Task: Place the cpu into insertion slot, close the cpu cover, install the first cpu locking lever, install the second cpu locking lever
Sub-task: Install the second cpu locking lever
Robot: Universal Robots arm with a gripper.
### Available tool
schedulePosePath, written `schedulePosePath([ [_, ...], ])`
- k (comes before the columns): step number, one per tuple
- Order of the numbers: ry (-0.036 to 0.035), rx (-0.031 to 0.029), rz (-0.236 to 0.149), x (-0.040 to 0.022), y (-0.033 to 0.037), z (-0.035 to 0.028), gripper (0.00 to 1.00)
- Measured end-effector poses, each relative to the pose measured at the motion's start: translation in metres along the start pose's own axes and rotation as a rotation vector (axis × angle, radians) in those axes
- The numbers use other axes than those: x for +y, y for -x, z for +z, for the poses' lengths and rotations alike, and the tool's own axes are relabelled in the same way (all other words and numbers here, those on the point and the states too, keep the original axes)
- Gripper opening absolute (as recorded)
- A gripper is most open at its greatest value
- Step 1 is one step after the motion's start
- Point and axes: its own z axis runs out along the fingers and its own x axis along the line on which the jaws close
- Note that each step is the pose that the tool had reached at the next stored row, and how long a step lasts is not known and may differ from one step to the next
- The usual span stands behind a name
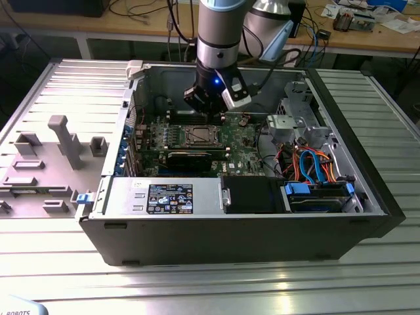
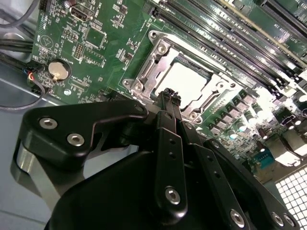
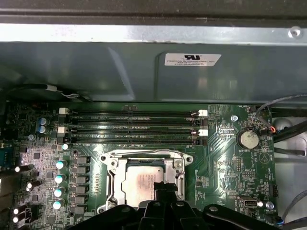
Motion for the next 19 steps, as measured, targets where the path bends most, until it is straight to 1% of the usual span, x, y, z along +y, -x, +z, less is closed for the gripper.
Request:
schedulePosePath([
  [2, 0.0000, 0.0001, 0.000, -0.0014, -0.0001, -0.0001, 0.11],
  [9, 0.0000, 0.0002, 0.000, -0.0020, 0.0000, 0.0000, 0.11],
  [12, 0.0000, 0.0002, 0.000, -0.0016, 0.0000, -0.0037, 0.11],
  [16, -0.0001, 0.0003, 0.000, -0.0017, 0.0000, -0.0042, 0.11],
  [19, -0.0001, 0.0002, 0.000, -0.0059, -0.0001, -0.0042, 0.11],
])
